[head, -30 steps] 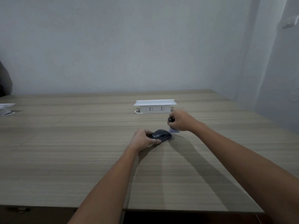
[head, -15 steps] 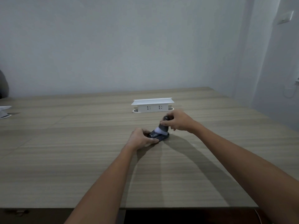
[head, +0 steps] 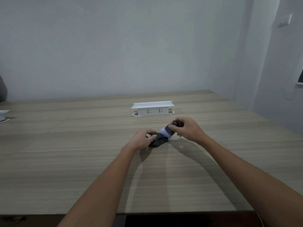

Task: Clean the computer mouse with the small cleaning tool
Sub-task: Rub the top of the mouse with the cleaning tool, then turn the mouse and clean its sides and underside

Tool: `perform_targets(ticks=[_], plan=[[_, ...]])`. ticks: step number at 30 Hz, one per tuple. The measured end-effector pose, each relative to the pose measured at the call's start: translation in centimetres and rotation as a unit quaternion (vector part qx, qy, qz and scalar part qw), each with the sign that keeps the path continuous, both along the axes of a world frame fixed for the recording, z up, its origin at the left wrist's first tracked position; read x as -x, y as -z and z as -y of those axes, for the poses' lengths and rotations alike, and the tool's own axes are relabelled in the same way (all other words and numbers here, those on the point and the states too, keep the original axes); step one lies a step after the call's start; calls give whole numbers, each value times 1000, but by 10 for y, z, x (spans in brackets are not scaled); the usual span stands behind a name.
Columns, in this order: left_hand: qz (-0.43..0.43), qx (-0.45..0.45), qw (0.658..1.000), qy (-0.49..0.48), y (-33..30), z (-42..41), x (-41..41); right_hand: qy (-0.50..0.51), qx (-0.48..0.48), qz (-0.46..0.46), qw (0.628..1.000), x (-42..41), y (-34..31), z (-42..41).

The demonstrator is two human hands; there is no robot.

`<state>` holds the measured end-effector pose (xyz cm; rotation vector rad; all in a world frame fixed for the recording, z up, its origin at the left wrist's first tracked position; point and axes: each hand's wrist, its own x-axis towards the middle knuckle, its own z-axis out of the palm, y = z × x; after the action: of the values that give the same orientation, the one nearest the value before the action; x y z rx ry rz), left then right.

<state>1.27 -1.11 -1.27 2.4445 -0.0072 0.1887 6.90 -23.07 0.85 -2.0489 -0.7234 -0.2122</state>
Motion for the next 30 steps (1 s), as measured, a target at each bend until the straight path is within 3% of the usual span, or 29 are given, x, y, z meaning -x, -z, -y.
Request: perform_targets(ticks=[3,7,10,12,16,21,25,30], plan=[[16,14,1000,-4,1,1,-1,-74,26,-50,996,7,2,2],[22,28,999,-12,5,0,-3,25,71,23,997,-3,3,10],[18,50,999,-8,8,-1,-5,-53,24,-35,998,1,5,10],[22,67,997,-10,10,-2,-8,-83,48,-62,994,4,8,7],[31,87,995,-35,13,0,-9,21,99,36,994,-2,1,3],[40,93,994,-50,14,1,-8,-96,120,-37,987,9,-9,-5],[37,108,992,-50,15,4,-9,30,136,44,989,4,-8,-6],[35,111,992,-46,16,1,-12,-85,135,-28,987,10,-12,-11]])
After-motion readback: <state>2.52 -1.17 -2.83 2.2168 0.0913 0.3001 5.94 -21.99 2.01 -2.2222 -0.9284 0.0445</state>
